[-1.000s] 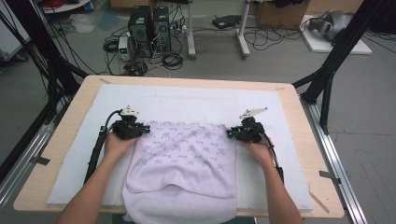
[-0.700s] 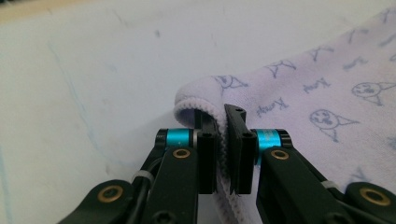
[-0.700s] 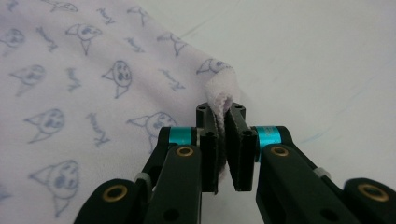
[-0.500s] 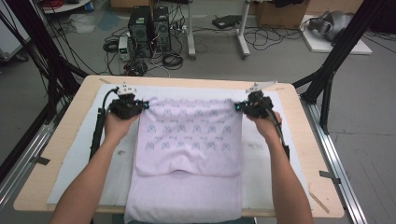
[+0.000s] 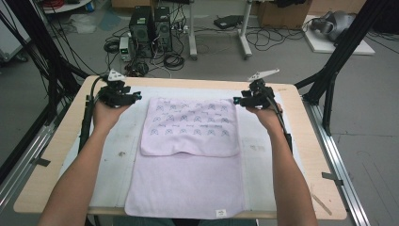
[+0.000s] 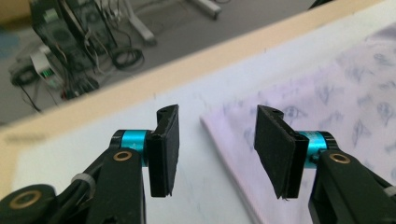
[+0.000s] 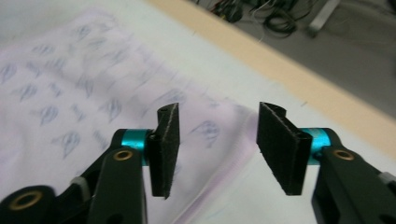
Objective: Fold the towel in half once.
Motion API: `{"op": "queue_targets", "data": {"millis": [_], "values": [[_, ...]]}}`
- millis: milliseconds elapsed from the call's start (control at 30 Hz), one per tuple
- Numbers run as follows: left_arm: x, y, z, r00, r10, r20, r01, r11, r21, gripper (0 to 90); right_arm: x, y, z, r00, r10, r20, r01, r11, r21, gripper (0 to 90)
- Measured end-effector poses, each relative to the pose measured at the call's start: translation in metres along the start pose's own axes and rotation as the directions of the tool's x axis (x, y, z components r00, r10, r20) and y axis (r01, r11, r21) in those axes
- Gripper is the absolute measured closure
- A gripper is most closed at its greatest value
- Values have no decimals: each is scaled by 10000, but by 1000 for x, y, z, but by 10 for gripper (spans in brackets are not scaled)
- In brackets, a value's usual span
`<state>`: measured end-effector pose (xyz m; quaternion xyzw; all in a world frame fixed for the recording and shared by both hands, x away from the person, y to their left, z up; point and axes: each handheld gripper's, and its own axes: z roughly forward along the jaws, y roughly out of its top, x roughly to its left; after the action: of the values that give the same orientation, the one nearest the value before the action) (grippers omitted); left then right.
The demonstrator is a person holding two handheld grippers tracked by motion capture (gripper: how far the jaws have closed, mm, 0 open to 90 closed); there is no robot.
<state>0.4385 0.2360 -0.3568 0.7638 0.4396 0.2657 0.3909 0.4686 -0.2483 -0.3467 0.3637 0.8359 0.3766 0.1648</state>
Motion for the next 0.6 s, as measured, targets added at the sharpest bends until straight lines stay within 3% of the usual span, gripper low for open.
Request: {"op": "queue_targets", "data": {"millis": [67,100,200,467,533,600], "values": [[-2,-15,-3,9996,-42,271,42,10000,25,500,5,-11,3,9990,215,-397,-212,9997,81,438],[-4,-21,-5,9988,-140,471,140,9999,-14,492,8,-14,5,9976,315,-610,-292,9988,381,410],[-13,-37,-10,9960,-246,859,261,9995,-165,469,21,-25,4,9938,141,-1103,-148,9999,-49,420],[-38,-67,-24,9844,470,1695,-414,9985,-366,466,54,-54,-10,9853,-643,-1585,548,9965,-639,442],[-42,-71,-28,9784,574,1988,-549,9983,-178,467,60,-62,-13,9827,-758,-1692,665,9960,-600,468],[-48,-77,-33,9757,767,2051,-695,9967,-420,474,65,-71,-15,9795,-894,-1804,795,9949,-617,488]]}}
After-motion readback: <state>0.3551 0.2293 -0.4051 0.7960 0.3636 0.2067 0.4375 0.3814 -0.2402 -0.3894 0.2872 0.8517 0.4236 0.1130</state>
